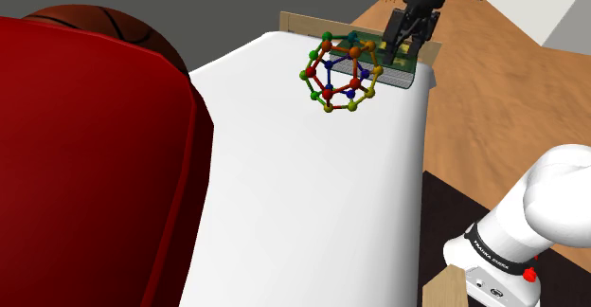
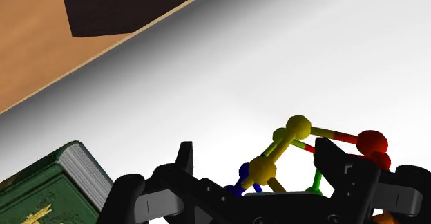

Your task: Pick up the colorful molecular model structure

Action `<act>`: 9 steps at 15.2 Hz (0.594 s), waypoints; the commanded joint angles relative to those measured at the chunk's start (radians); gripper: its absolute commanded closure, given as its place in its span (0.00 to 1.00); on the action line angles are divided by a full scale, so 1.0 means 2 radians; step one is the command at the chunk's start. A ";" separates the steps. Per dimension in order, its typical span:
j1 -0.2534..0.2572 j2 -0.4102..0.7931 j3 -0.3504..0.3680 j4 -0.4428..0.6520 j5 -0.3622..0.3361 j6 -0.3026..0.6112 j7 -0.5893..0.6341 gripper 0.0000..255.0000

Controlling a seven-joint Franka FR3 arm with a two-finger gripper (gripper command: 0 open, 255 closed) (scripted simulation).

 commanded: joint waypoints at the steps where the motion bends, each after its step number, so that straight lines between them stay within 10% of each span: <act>1: 0.000 0.028 0.007 0.035 -0.002 0.008 0.009 0.00; 9: 0.000 0.128 0.032 0.176 -0.019 0.020 0.045 0.00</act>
